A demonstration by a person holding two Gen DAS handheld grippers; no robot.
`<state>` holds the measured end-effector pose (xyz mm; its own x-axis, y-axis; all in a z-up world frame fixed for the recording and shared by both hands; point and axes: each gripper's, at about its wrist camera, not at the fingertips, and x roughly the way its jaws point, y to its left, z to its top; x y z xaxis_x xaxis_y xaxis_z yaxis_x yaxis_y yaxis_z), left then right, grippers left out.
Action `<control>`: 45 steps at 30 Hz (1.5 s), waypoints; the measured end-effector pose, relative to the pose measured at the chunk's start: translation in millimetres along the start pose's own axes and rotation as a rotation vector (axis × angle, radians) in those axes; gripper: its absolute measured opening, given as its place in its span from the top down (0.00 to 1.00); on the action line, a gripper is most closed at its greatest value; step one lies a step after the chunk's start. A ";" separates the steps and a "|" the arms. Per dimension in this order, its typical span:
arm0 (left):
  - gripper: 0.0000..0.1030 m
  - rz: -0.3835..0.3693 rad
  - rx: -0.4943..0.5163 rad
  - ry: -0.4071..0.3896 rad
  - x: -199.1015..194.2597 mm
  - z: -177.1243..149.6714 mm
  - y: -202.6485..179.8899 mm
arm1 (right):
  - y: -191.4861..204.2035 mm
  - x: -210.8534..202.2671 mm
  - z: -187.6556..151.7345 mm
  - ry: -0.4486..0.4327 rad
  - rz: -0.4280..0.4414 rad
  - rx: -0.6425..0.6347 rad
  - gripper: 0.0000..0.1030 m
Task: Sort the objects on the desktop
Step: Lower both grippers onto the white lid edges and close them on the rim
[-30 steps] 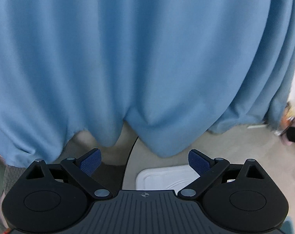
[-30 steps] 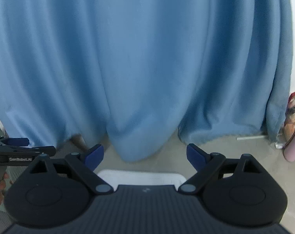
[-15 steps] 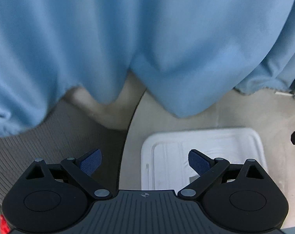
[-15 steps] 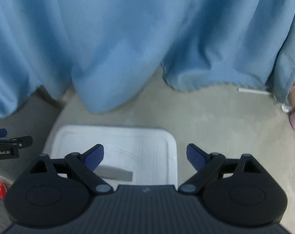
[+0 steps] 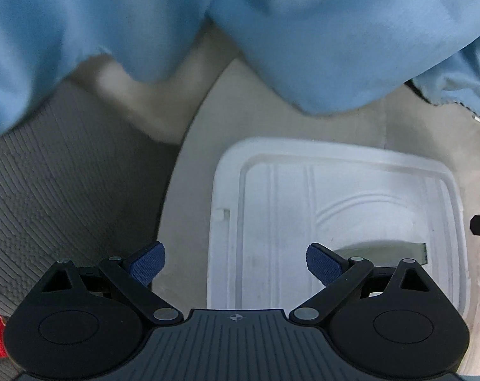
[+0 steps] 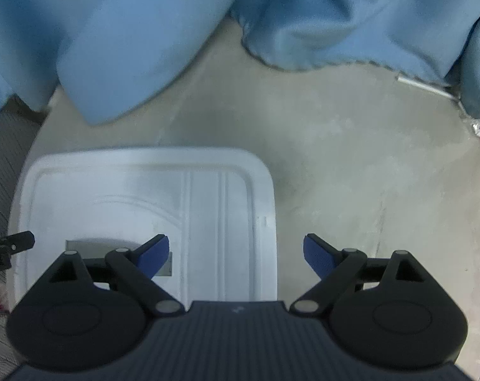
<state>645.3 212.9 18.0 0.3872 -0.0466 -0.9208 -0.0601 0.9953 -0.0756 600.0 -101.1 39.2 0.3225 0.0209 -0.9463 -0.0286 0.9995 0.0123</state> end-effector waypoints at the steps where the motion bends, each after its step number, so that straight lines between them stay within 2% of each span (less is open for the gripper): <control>1: 0.05 -0.004 -0.005 0.006 3.8 -1.0 1.4 | 0.3 4.9 -0.7 0.011 0.002 0.000 0.11; 13: 0.05 -0.027 -0.040 0.044 20.1 -9.0 14.4 | 17.3 45.6 -2.7 0.142 0.040 -0.011 0.11; 17: 0.05 -0.035 -0.051 0.048 23.4 -10.3 14.8 | 19.3 43.1 -4.3 0.130 0.032 -0.006 0.11; 27: 0.05 -0.038 -0.006 0.052 21.6 -14.7 5.7 | 27.2 36.3 -11.1 0.116 0.015 -0.013 0.11; 45: 0.05 0.060 -0.059 0.068 3.8 -21.2 47.7 | 70.4 33.6 0.7 0.160 0.259 -0.066 0.11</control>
<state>624.4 258.5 2.8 0.3179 0.0051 -0.9481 -0.1357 0.9899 -0.0401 609.5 -30.1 8.4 0.1434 0.2655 -0.9534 -0.1538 0.9576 0.2435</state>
